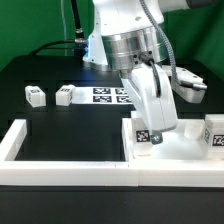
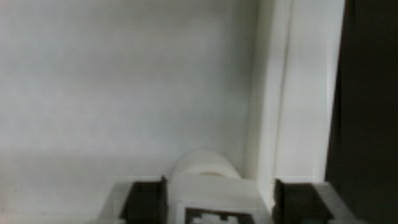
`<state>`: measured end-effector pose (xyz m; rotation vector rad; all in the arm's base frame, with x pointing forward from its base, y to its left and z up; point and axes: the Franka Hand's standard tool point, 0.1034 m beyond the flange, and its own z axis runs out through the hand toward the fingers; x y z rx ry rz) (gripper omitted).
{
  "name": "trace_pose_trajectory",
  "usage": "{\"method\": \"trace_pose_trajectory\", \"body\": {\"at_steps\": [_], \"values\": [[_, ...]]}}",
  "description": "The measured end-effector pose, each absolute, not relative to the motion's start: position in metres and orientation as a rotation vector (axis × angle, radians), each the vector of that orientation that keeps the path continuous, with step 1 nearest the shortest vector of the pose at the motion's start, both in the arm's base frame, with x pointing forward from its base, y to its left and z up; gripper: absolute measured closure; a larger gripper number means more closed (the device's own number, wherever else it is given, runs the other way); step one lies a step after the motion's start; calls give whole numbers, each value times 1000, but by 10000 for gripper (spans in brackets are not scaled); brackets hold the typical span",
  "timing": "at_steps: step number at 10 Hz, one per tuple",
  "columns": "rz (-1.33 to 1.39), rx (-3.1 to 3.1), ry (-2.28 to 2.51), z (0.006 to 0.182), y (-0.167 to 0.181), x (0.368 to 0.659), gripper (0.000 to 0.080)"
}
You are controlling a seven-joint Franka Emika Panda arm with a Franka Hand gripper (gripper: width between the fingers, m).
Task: Assemble square table
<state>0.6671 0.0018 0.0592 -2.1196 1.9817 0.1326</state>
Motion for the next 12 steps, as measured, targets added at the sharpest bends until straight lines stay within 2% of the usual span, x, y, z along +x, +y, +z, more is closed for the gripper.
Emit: {"method": "trace_pose_trajectory", "body": {"at_steps": [1, 2, 3, 4, 5, 7, 8, 10, 12], "values": [[125, -2158, 1938, 59, 2, 667, 511], [87, -2320, 1762, 60, 3, 668, 329], [41, -2524, 1438, 62, 5, 668, 207], [23, -2610, 1264, 68, 6, 668, 207], [5, -2643, 1190, 72, 3, 666, 161], [-13, -2729, 1011, 69, 0, 665, 152], [-25, -2755, 950, 70, -2, 666, 152], [-119, -2998, 264, 87, -23, 680, 150], [-127, -3014, 240, 89, -23, 682, 180]]}}
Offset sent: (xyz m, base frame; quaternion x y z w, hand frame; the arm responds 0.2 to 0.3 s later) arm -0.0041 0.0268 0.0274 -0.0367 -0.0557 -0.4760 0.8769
